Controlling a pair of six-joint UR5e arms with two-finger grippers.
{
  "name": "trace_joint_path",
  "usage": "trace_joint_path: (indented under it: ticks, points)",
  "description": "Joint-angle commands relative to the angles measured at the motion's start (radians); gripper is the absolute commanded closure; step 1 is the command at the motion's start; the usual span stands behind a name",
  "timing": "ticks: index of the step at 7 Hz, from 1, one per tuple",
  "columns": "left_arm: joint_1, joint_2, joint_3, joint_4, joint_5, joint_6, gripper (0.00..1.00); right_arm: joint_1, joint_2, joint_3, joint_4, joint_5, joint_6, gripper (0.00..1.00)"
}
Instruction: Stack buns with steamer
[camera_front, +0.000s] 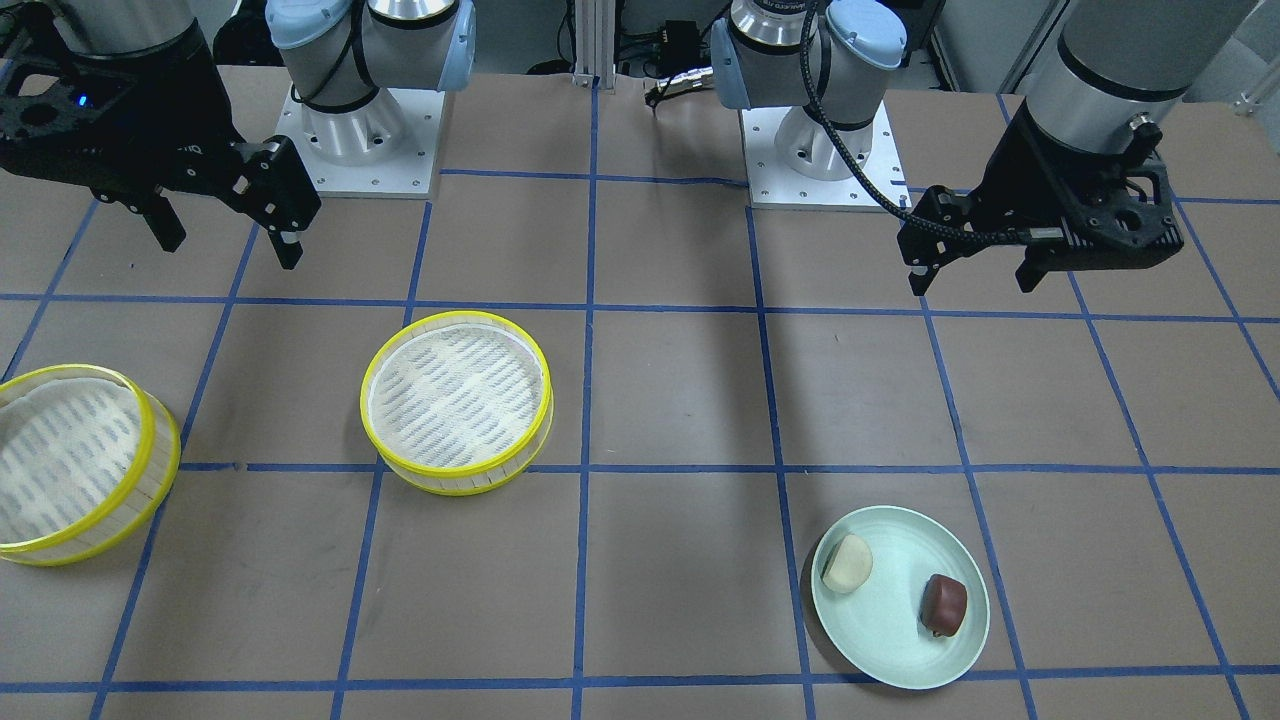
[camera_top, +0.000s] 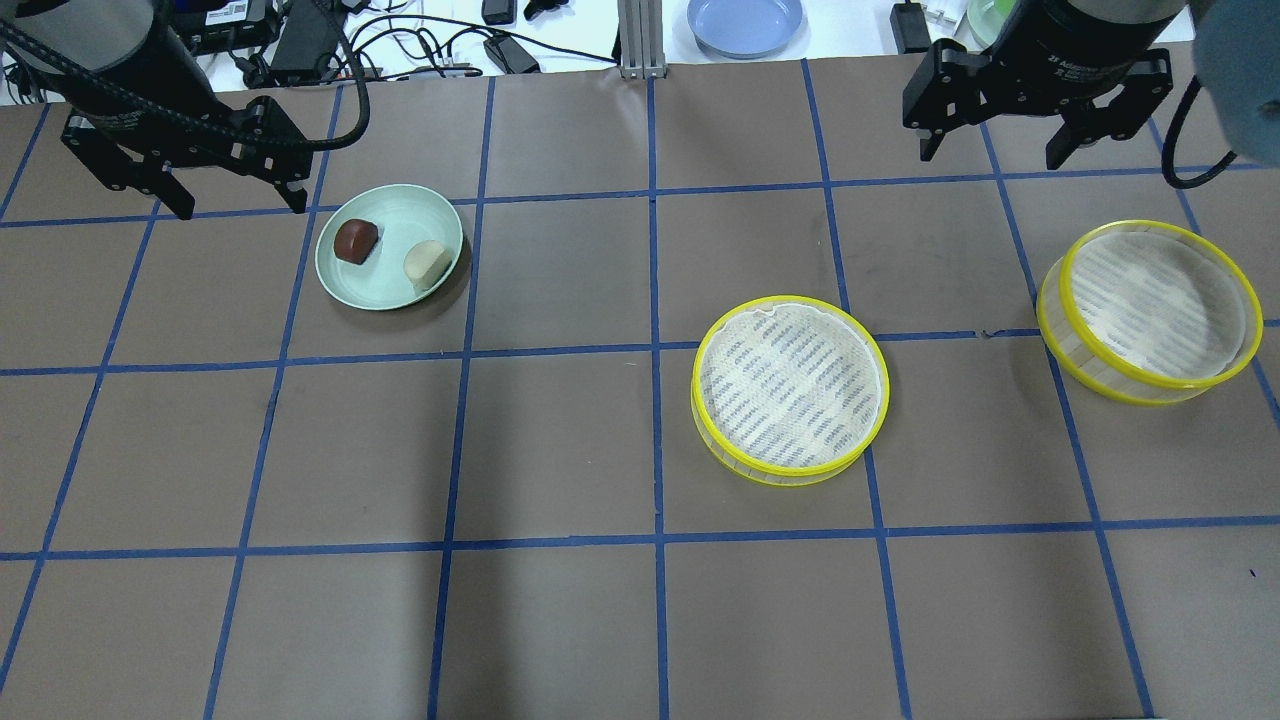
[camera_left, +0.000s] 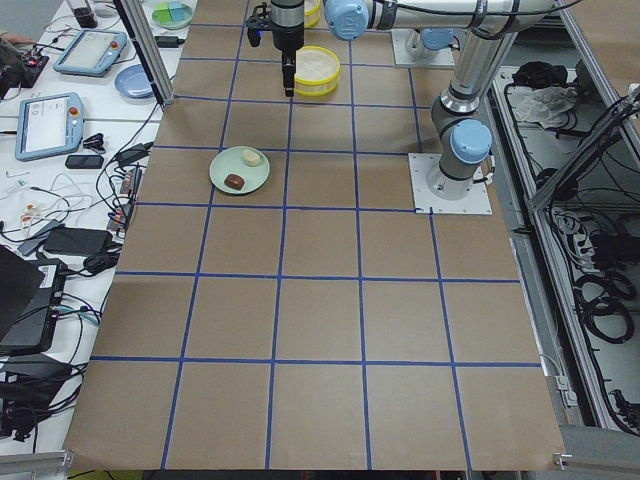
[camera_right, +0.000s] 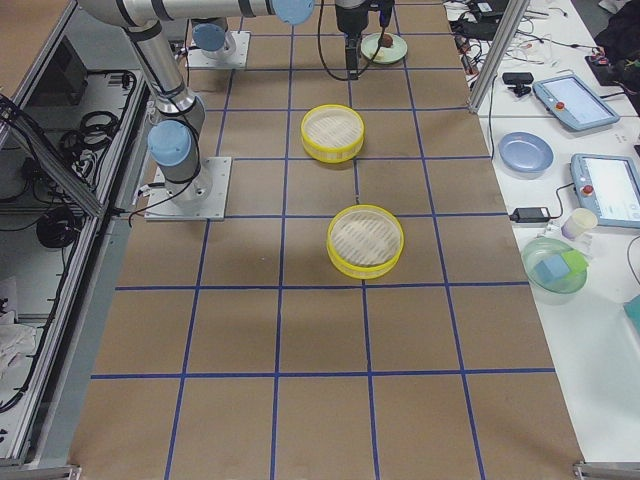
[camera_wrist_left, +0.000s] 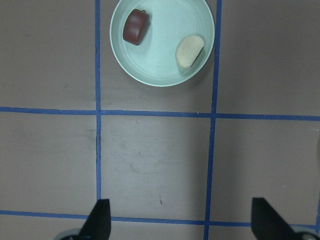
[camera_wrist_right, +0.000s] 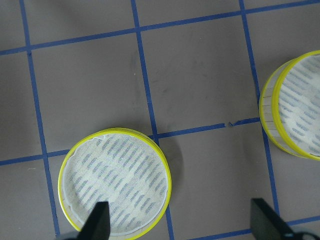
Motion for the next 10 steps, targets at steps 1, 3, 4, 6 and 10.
trace_joint_path:
  ticks: [1,3,4,6,10]
  points:
    - [0.011,-0.015,-0.020,0.020,0.004,0.115,0.00,0.000,0.001,0.001,0.001,0.000,-0.001,0.00]
    - [0.032,-0.059,-0.138,0.292,-0.017,0.251,0.00,0.000,0.004,0.001,0.001,-0.001,-0.005,0.00]
    - [0.032,-0.108,-0.172,0.390,-0.031,0.248,0.00,0.000,0.004,0.001,0.000,-0.001,-0.016,0.00]
    - [0.032,-0.239,-0.177,0.554,-0.092,0.250,0.00,-0.002,-0.001,0.001,0.003,0.011,-0.016,0.00]
    - [0.032,-0.441,-0.177,0.669,-0.235,0.279,0.06,-0.001,-0.012,-0.003,-0.023,0.009,-0.016,0.00]
